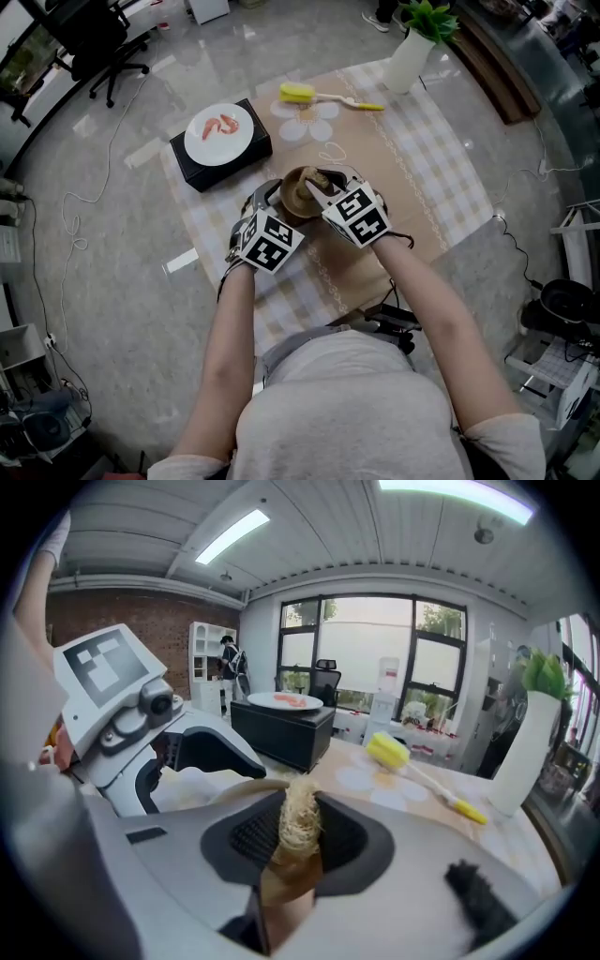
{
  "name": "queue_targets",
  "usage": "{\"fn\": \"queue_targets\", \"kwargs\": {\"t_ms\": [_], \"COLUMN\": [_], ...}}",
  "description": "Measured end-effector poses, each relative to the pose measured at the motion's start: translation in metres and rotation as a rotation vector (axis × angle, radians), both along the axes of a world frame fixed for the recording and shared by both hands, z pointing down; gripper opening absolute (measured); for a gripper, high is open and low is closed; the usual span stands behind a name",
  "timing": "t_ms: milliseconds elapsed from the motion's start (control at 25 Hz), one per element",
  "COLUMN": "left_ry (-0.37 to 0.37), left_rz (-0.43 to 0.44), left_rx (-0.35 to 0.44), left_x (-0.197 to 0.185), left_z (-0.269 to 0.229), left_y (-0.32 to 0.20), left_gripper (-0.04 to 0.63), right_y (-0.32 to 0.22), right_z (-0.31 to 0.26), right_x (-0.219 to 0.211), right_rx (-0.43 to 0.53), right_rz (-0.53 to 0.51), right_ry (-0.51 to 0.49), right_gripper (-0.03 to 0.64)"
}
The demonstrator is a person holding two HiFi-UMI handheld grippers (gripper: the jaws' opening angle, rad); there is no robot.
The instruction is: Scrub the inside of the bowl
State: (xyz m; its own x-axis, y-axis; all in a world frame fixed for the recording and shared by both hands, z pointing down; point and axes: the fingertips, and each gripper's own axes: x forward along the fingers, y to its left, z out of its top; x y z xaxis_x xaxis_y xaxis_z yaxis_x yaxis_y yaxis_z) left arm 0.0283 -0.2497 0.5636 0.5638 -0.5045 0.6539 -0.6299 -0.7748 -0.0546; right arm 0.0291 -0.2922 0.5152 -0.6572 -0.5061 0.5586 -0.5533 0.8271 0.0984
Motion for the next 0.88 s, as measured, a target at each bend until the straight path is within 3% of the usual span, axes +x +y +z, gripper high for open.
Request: {"fn": "queue_targets", "kwargs": {"t_ms": [200, 520, 880], "left_ry": [0.002, 0.03, 0.12], "left_rz": [-0.028, -0.063, -0.145], "left_rx": [0.029, 0.063, 0.127], "left_x": [-0.002, -0.005, -0.014], "left_z": [-0.003, -0.017, -0.043], "left_y": [0.0, 0.002, 0.005], "left_gripper": [0.482, 0.485, 0.479], "right_y": [0.002, 0.007, 0.014], "right_z": [-0.004, -0.027, -0.046], "right_x": [-0.004, -0.005, 0.003], "right_rx": [0.015, 0.04, 0.067], "right_rz": [-0.01, -0.005, 0.051], "right_ry": [0.008, -0.069, -0.109], "right_gripper": [0.094, 0.094, 0.094]}}
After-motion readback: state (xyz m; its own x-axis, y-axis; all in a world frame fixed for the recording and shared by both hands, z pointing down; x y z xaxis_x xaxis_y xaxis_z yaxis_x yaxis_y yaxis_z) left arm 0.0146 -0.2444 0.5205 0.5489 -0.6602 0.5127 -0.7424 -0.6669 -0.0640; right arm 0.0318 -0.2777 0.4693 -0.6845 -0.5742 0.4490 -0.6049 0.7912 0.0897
